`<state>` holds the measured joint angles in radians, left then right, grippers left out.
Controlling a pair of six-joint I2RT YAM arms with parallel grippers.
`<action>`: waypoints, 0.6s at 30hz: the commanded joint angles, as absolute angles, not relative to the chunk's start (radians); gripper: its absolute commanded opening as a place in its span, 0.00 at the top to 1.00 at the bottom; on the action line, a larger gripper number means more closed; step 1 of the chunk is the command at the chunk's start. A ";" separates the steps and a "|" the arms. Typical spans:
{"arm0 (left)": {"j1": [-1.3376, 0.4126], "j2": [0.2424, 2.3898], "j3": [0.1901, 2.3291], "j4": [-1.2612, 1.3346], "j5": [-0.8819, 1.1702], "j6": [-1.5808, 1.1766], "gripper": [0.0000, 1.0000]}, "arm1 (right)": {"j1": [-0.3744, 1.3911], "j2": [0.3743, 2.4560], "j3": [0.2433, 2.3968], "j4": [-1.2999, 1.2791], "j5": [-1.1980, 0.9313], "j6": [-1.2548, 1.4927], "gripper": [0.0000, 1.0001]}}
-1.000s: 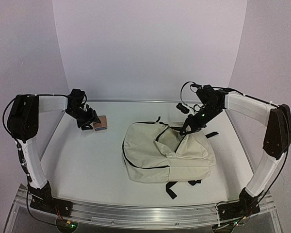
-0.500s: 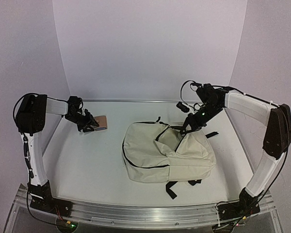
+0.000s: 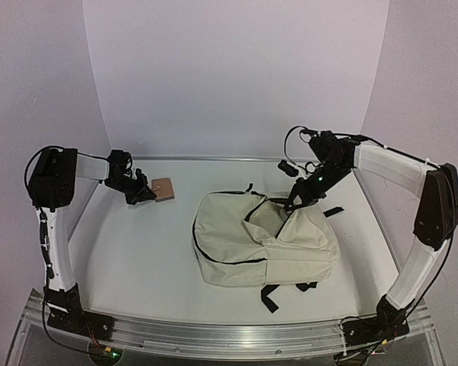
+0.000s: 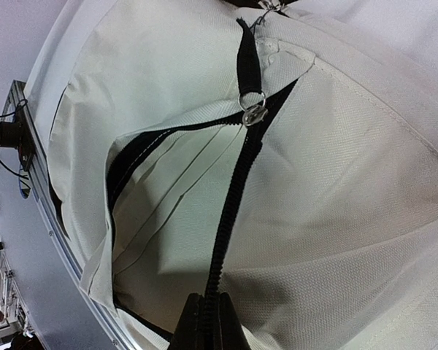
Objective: Pack the student bag
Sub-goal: Pick up the personal item from the center of the board, then place the personal item in the student bag.
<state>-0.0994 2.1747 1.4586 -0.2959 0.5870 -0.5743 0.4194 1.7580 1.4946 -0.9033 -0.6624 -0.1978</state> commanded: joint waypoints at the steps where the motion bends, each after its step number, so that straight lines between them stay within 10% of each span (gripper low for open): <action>1: -0.105 2.041 1.449 -0.321 0.579 -0.569 1.00 | 0.408 1.747 1.547 -0.899 -0.634 -0.210 1.00; 18: -0.464 1.522 1.249 -0.141 0.795 -0.767 1.00 | 0.408 1.804 1.607 -0.903 -0.711 -0.150 1.00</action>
<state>-0.3395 1.5804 1.2457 -0.2709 0.7324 -0.6725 0.4194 1.7873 1.5439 -0.9265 -0.6905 -0.1667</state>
